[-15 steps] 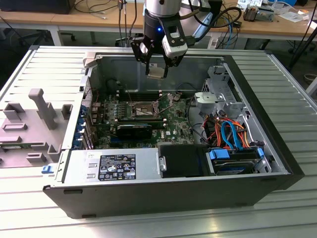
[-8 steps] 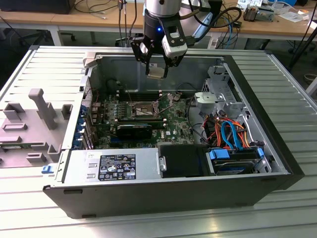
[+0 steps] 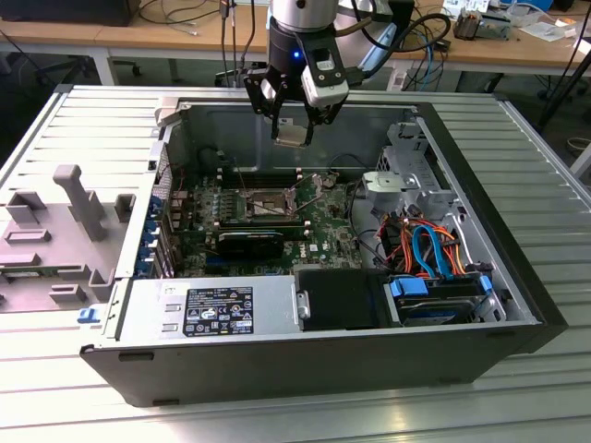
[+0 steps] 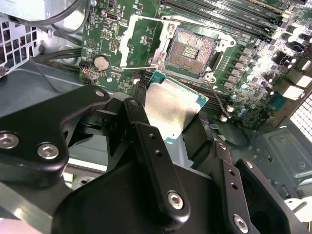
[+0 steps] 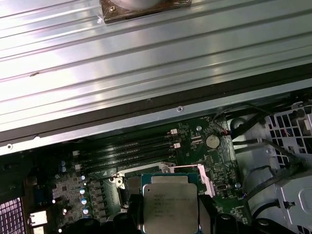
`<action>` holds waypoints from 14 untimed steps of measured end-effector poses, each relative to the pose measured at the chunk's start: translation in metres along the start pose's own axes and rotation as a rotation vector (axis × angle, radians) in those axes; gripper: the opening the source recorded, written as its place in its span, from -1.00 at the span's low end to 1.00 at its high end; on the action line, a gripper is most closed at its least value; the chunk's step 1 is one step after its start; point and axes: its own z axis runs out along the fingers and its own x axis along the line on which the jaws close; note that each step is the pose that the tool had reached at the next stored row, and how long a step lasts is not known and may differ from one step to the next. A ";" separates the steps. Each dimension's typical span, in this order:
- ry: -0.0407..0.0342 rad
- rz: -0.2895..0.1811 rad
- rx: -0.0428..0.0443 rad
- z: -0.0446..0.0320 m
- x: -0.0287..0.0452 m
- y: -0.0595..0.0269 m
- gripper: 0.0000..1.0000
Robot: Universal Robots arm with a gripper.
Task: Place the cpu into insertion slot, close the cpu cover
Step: 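Place the cpu into insertion slot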
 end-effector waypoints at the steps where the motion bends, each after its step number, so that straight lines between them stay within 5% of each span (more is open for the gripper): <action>1: -0.0001 0.001 -0.0001 0.0000 0.0000 0.0000 0.09; 14: -0.0010 0.012 -0.0002 0.0000 0.0000 0.0000 0.09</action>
